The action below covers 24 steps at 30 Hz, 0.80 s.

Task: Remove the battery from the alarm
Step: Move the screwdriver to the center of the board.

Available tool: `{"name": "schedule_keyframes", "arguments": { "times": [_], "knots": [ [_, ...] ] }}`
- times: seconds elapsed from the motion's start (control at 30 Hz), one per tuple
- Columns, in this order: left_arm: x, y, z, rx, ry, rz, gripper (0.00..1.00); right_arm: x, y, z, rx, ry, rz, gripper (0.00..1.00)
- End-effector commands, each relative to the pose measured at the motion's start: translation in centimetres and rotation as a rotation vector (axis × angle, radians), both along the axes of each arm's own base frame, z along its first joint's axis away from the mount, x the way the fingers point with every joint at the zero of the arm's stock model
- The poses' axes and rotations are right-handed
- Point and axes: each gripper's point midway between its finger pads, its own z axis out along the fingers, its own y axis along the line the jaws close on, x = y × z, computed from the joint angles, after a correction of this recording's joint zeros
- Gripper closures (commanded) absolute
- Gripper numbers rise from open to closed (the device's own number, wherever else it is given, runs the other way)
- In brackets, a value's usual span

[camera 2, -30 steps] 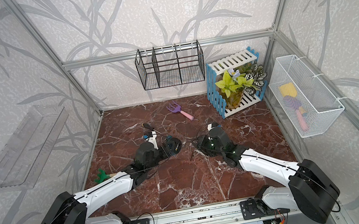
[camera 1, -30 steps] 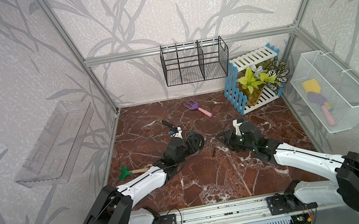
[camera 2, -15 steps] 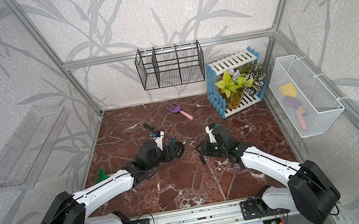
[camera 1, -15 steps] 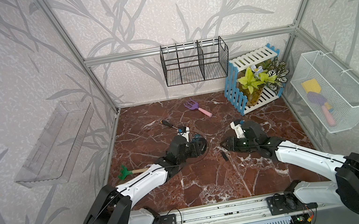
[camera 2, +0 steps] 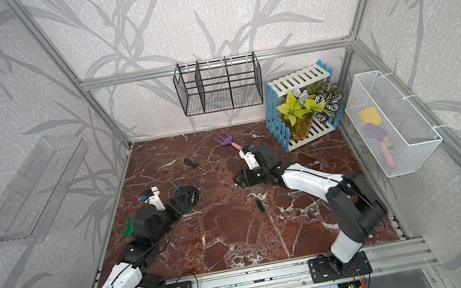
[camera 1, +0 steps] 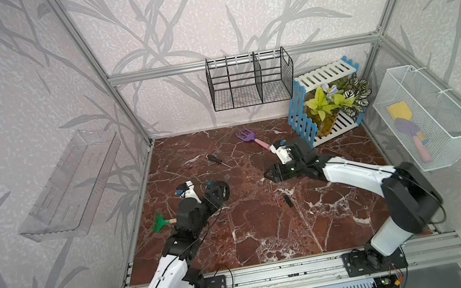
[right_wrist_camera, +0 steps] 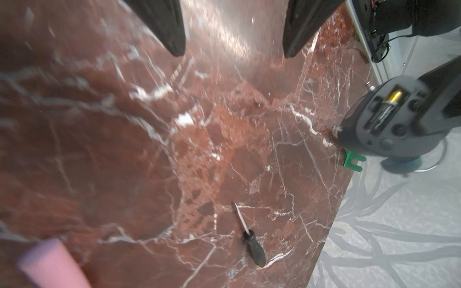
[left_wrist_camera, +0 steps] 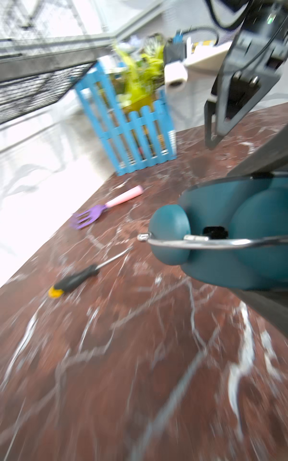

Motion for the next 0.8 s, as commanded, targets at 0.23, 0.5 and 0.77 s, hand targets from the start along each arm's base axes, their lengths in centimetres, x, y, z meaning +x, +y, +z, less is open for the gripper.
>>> {"name": "schedule_keyframes", "arguments": {
  "times": [0.23, 0.5, 0.77],
  "knots": [
    [-3.4, 6.6, 5.3, 0.179, -0.024, 0.259, 0.8, 8.4, 10.6, -5.9, -0.24, -0.035, 0.138, 0.34],
    [-4.7, 7.0, 7.9, 0.161, -0.062, 0.266, 0.8, 12.1, 12.7, -8.7, -0.345, -0.061, 0.124, 0.39],
    [-3.8, 6.1, 7.3, 0.119, -0.063, 0.245, 0.79, 12.0, 14.0, -10.8, -0.344, -0.059, 0.122, 0.51]
  ]
}}
